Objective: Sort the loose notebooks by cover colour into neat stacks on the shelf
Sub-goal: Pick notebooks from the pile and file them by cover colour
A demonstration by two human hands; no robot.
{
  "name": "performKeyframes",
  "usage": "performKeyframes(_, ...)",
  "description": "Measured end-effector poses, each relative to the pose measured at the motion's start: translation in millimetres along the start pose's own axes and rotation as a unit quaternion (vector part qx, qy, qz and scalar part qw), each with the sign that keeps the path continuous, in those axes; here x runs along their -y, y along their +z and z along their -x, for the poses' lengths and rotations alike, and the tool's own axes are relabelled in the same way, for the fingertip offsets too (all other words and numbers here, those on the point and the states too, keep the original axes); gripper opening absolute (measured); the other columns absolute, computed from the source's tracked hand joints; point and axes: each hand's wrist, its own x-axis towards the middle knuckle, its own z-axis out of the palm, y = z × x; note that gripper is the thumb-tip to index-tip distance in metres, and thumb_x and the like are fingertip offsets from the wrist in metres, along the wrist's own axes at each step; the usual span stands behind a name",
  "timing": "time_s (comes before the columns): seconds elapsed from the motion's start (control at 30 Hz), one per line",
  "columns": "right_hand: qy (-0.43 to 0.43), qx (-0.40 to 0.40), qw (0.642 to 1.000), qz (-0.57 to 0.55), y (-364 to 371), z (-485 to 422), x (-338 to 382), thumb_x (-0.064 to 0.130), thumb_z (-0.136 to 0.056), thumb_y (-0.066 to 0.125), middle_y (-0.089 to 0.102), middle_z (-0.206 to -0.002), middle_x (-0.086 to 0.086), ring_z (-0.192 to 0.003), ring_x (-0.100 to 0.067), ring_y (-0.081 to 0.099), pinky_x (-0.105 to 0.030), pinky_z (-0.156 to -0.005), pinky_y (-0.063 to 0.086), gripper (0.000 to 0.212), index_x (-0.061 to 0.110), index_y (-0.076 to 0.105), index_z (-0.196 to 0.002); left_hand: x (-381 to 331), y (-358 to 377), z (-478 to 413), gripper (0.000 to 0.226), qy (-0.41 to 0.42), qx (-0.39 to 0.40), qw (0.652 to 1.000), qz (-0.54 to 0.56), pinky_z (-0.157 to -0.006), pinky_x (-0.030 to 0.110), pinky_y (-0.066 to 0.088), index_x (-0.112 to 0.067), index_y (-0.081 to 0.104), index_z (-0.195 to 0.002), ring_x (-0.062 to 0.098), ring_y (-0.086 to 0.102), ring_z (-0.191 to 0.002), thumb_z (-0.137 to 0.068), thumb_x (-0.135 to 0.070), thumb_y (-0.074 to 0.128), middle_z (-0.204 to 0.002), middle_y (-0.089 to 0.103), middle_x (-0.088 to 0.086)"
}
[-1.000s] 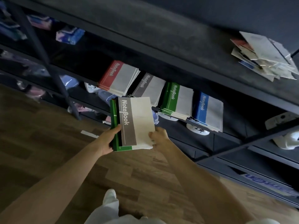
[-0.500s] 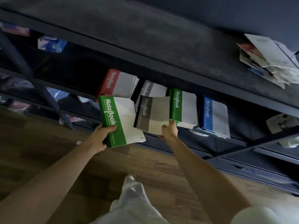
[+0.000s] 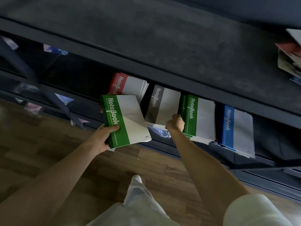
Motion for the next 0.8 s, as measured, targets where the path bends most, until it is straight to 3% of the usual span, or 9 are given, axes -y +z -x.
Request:
performKeyframes(0.2,-0.072,0.031,0.958,0.275,-1,-2,-1,0.02,-0.099,0.036,0.038,-0.136,-0.014,-0.109,-0.032,0.055,-0.038,-0.075,0.045,0.038,0.016,0.04,-0.136,-18,11,-7,0.036,0.003,0.009,0.999,-0.032,-0.089,0.046,0.041,-0.011,0.051,-0.124,0.032,0.053,-0.11,-0.09,-0.002,0.054,-0.131,0.054,0.019)
performKeyframes(0.33,-0.166,0.043,0.931,0.321,1,-6,13,0.029,-0.1,0.038,0.042,-0.131,-0.016,-0.107,-0.03,0.053,-0.036,-0.082,0.046,0.034,0.009,0.052,-0.124,-26,21,-10,0.041,0.001,0.024,0.999,-0.043,-0.094,0.046,0.039,-0.01,0.048,-0.129,0.035,0.048,-0.123,-0.09,0.001,0.053,-0.132,0.052,0.018)
performKeyframes(0.43,-0.245,0.153,0.912,0.292,6,10,37,0.03,-0.1,0.037,0.057,-0.094,-0.014,-0.071,-0.019,0.049,-0.027,-0.065,0.039,0.027,0.007,0.052,-0.104,-29,26,-11,0.041,-0.002,0.036,0.997,-0.064,-0.093,0.043,0.038,-0.009,0.047,-0.128,0.034,0.049,-0.122,-0.089,0.002,0.054,-0.132,0.053,0.017)
performKeyframes(0.47,-0.199,0.18,0.936,0.226,9,16,47,0.029,-0.099,0.04,0.051,-0.082,-0.009,-0.065,-0.016,0.043,-0.026,-0.061,0.038,0.023,0.008,0.048,-0.106,-31,27,-12,0.04,-0.002,0.038,0.997,-0.072,-0.091,0.041,0.038,-0.008,0.047,-0.128,0.034,0.05,-0.122,-0.089,0.002,0.054,-0.129,0.054,0.017)
performKeyframes(0.53,-0.04,0.204,0.978,-0.015,16,39,59,0.019,-0.098,0.047,0.04,-0.073,-0.005,-0.065,-0.017,0.039,-0.026,-0.063,0.038,0.013,0.009,0.041,-0.106,-35,28,-13,0.04,-0.001,0.043,0.996,-0.08,-0.089,0.04,0.039,-0.008,0.047,-0.127,0.034,0.05,-0.121,-0.088,0.002,0.055,-0.125,0.056,0.017)
performKeyframes(0.63,-0.055,0.172,0.981,0.07,35,44,57,0.02,-0.092,0.054,0.048,-0.091,-0.002,-0.086,-0.018,0.05,-0.023,-0.076,0.046,0.031,0.013,0.044,-0.121,-43,22,-18,0.039,0.003,0.041,0.995,-0.087,-0.092,0.04,0.039,-0.013,0.05,-0.121,0.032,0.052,-0.118,-0.086,0.002,0.059,-0.128,0.056,0.016)
performKeyframes(0.7,-0.032,0.127,0.991,0.024,45,51,58,0.021,-0.091,0.055,0.052,-0.104,-0.005,-0.092,-0.021,0.055,-0.027,-0.081,0.051,0.047,0.01,0.039,-0.133,-48,16,-20,0.032,0.002,0.045,0.995,-0.09,-0.091,0.041,0.041,-0.014,0.052,-0.111,0.029,0.055,-0.109,-0.086,0.003,0.059,-0.126,0.057,0.015)
performKeyframes(0.8,-0.012,0.081,0.997,-0.015,46,64,65,0.019,-0.088,0.059,0.057,-0.119,-0.012,-0.103,-0.028,0.06,-0.034,-0.088,0.052,0.05,0.008,0.042,-0.134,-55,6,-22,0.023,0.002,0.067,0.993,-0.098,-0.084,0.039,0.043,-0.013,0.054,-0.101,0.025,0.056,-0.094,-0.087,0.004,0.059,-0.119,0.059,0.014)
